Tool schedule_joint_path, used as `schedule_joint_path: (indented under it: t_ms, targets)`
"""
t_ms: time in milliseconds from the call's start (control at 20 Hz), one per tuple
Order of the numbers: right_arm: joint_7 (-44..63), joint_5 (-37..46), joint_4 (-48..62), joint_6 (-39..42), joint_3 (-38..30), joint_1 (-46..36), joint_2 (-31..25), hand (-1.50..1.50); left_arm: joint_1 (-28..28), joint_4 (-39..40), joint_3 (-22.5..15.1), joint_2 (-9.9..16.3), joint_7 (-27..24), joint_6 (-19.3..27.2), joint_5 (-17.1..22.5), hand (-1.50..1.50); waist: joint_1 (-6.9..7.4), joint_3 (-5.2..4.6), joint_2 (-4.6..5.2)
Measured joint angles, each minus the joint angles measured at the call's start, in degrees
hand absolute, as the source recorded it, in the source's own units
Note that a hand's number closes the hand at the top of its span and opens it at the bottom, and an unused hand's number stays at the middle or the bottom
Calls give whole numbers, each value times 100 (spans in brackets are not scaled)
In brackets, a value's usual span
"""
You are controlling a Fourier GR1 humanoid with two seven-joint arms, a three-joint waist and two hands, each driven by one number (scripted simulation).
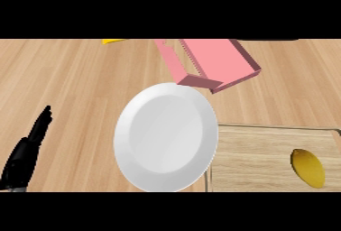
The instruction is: Pick the lemon from the tray and place it in the plate
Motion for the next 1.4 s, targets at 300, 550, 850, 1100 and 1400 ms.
schedule_joint_path:
  t_ms: [300,550,850,1100,1400]
  targets:
    - [-243,898,650,168,327,-612,85,-150,113,-125,200,-88,76,-145,-177,0,-11,2,-4]
    - [-221,1326,819,355,493,-938,255,-150,174,-184,326,-315,102,-221,-403,0,-25,1,-6]
    - [-297,1873,1037,438,760,-1207,563,-150,229,-423,491,-459,364,-407,-611,0,-27,-1,-8]
    - [-442,2301,1286,447,823,-1334,775,-150,204,-248,652,-714,273,-530,-866,0,-36,0,-7]
    - [-636,2698,1795,418,842,-1713,992,-150,139,-203,1006,-876,245,-834,-1032,0,-33,0,-6]
